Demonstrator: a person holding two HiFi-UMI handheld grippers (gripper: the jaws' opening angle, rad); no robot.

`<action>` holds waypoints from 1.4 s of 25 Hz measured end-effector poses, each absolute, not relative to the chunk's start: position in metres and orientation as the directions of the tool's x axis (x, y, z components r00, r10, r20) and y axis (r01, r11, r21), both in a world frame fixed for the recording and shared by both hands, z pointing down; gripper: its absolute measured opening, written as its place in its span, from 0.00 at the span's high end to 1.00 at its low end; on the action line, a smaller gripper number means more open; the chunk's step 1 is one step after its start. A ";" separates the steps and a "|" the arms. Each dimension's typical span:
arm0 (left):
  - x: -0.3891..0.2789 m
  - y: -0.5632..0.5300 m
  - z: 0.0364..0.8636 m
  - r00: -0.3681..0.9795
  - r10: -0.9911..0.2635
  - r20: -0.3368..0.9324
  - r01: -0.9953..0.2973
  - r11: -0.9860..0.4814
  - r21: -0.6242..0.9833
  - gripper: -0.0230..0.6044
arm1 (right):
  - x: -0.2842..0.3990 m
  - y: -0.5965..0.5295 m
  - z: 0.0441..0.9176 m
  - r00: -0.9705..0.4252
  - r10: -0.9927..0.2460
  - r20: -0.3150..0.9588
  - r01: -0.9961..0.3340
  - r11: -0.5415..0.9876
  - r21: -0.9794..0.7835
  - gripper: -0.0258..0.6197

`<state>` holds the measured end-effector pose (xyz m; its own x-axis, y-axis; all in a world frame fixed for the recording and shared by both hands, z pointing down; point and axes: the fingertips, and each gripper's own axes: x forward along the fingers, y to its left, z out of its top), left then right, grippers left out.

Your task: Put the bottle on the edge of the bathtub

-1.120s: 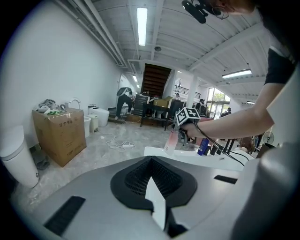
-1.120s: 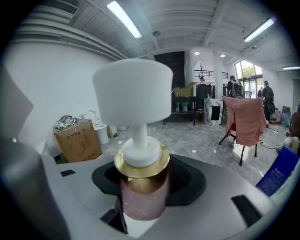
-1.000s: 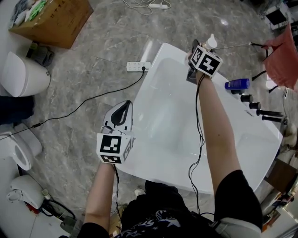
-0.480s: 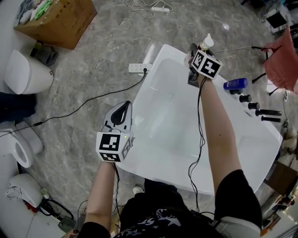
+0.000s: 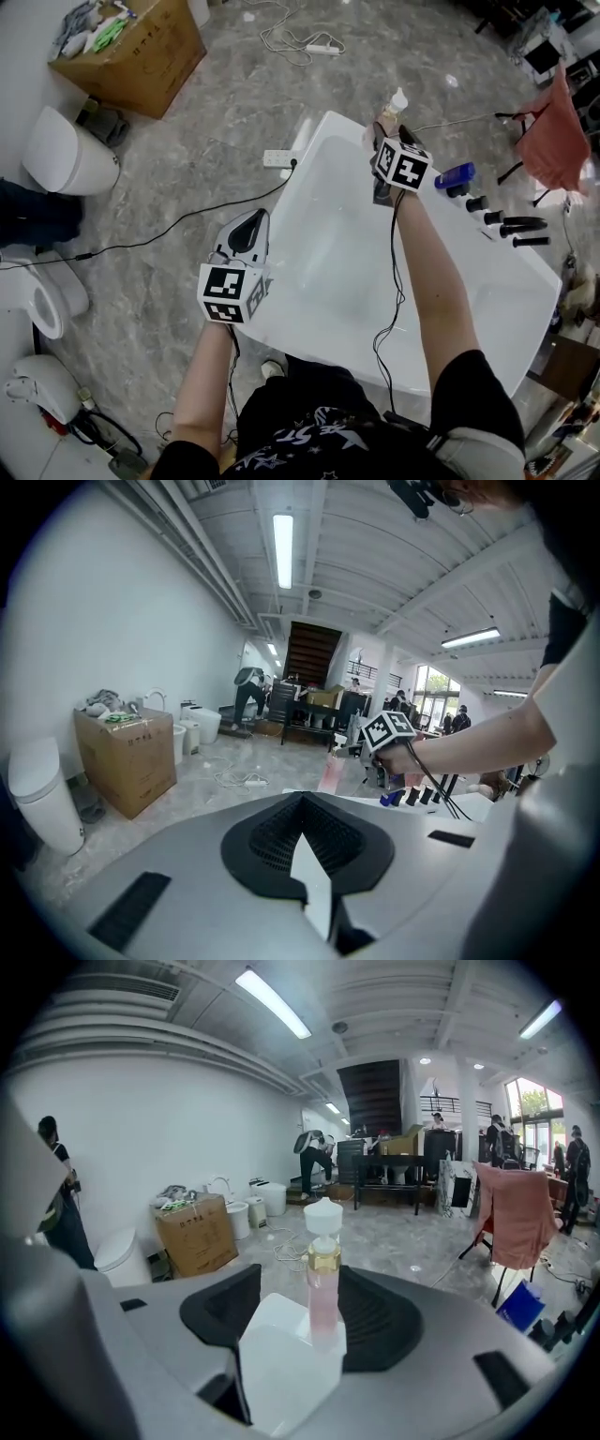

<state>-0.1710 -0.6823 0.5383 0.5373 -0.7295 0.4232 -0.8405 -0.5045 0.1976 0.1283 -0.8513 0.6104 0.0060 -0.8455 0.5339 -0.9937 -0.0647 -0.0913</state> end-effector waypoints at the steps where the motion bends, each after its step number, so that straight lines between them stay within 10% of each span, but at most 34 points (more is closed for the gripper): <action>1: -0.173 -0.677 0.531 0.539 -0.732 0.417 -0.840 -0.504 0.200 0.94 | 0.122 -0.844 0.602 -0.005 -0.850 0.527 -0.994 -0.053 -0.094 0.56; 18: -0.206 -0.532 0.434 0.586 -0.752 0.302 -0.810 -0.541 0.224 0.94 | 0.057 -0.670 0.485 -0.058 -0.890 0.451 -0.992 0.000 -0.128 0.87; 35: -0.272 -0.344 0.411 0.597 -0.753 0.276 -0.802 -0.552 0.228 0.94 | -0.030 -0.446 0.408 -0.163 -0.941 0.297 -0.978 0.115 -0.173 0.94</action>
